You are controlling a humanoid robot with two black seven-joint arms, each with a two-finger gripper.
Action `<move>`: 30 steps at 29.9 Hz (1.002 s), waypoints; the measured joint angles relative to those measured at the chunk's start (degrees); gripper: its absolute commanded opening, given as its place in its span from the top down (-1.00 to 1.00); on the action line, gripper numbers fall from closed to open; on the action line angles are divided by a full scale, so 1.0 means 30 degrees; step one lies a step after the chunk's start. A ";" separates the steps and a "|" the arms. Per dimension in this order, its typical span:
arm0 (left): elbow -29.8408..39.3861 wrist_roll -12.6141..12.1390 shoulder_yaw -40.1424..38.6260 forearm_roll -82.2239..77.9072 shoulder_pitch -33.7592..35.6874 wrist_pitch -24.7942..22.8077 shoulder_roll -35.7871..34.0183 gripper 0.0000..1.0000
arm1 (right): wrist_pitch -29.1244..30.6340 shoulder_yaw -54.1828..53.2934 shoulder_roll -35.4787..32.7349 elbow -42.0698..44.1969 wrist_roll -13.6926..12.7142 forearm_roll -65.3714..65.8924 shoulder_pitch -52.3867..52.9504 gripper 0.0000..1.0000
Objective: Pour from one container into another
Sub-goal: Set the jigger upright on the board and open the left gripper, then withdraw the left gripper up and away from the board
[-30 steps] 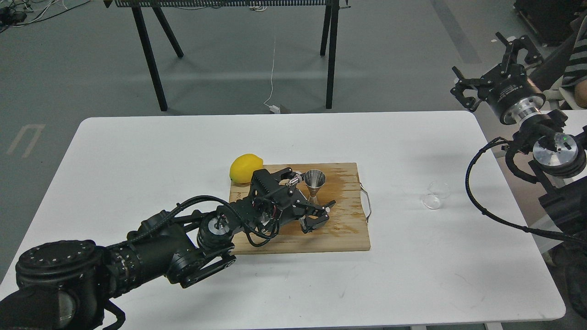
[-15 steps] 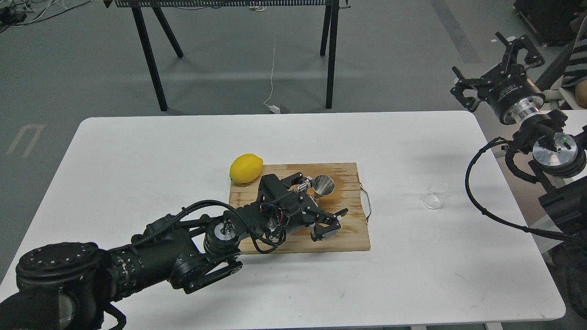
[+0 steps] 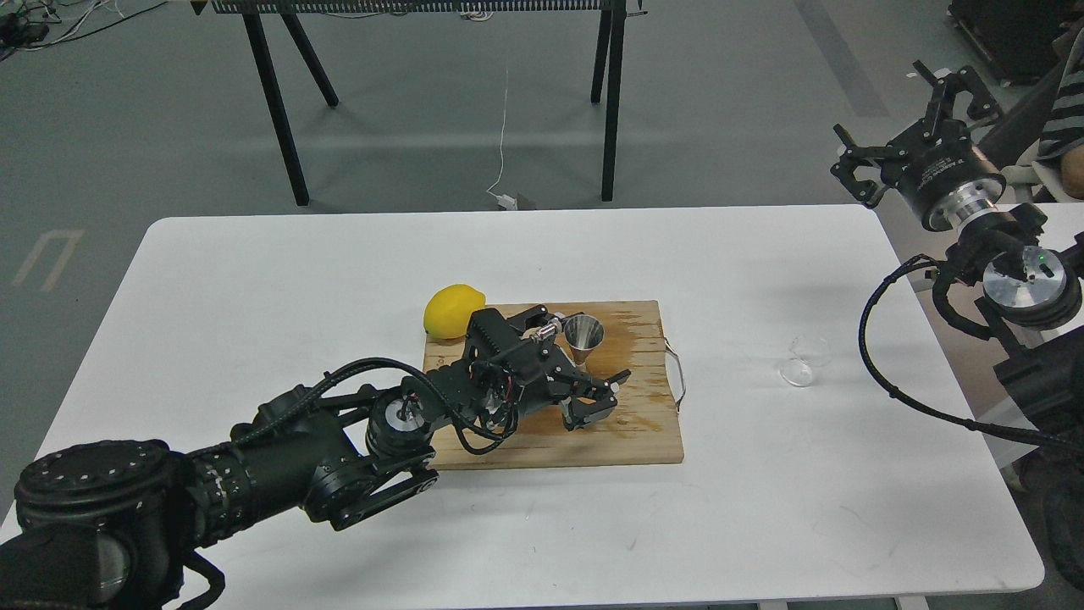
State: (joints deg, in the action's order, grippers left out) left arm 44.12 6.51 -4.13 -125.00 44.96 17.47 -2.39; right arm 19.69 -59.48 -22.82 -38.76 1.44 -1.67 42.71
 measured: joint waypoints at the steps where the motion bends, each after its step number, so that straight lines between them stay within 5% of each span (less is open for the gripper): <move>1: 0.0004 -0.0001 0.0000 0.0000 0.0003 0.0001 -0.0147 -0.95 | 0.0001 0.0000 -0.0008 0.0000 0.0000 0.0001 0.0000 -0.99; 15: 0.0617 0.0213 -0.0148 0.0000 -0.0092 0.0231 -0.1715 -0.95 | 0.0001 0.0018 -0.0028 -0.0005 0.0000 0.0000 0.0019 -0.99; 30: 0.4898 0.0069 -0.0126 0.0000 -0.0565 0.0250 -0.5130 -0.96 | 0.0001 0.0018 -0.0133 -0.0017 -0.0010 0.0000 0.0023 -0.99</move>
State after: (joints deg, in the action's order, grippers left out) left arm 58.81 6.72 -4.51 -125.00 43.26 18.22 -17.78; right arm 19.69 -59.42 -23.22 -38.81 1.40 -1.67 42.78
